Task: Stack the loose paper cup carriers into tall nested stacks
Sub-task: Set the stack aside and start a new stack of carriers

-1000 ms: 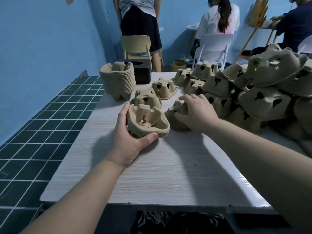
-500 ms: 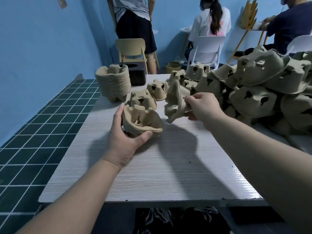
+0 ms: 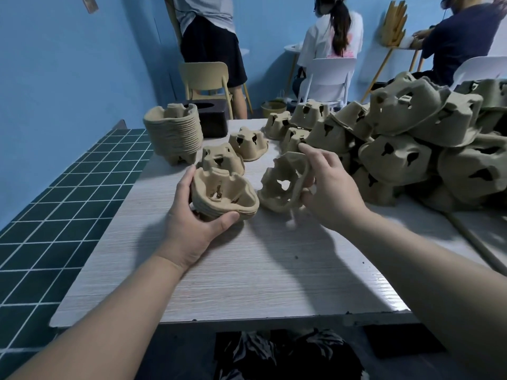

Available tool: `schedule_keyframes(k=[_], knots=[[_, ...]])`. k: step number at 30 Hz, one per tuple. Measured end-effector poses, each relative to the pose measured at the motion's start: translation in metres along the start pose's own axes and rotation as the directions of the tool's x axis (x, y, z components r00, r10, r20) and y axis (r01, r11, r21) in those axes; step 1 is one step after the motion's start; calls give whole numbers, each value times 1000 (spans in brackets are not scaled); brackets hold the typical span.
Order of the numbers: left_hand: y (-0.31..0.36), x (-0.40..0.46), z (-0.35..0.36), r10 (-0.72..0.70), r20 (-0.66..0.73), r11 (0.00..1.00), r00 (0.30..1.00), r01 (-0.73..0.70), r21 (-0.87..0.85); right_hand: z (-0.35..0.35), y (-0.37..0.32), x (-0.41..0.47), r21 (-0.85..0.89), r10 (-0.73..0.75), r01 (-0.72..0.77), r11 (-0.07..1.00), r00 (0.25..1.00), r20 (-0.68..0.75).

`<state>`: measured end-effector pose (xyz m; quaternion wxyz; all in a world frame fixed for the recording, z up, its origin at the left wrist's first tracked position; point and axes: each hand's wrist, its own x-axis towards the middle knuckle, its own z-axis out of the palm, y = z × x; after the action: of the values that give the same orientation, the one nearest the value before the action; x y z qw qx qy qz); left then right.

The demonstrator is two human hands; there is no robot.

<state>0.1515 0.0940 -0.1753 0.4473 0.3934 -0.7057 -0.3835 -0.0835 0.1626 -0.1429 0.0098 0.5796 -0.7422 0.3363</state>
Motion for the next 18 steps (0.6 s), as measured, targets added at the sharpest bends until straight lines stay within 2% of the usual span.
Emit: schedule_keyframes(k=[3, 9, 11, 14, 18], knots=[[0, 0, -1, 6, -3, 1000, 1000, -6, 5, 3, 10, -4, -78, -133, 128, 989, 990, -53], [-2, 2, -3, -10, 3, 1000, 1000, 10, -13, 3, 16, -5, -177, -314, 284, 942, 933, -175], [-3, 2, -3, -16, 4, 1000, 1000, 17, -21, 0, 13, -3, -159, -320, 287, 945, 910, -263], [-3, 2, -2, -5, 4, 1000, 1000, 5, -21, -1, -4, 1, -42, -266, 270, 962, 889, -373], [-3, 1, -1, 21, -2, 998, 1000, -21, -65, 13, -34, -2, 16, -334, 360, 933, 882, -333]])
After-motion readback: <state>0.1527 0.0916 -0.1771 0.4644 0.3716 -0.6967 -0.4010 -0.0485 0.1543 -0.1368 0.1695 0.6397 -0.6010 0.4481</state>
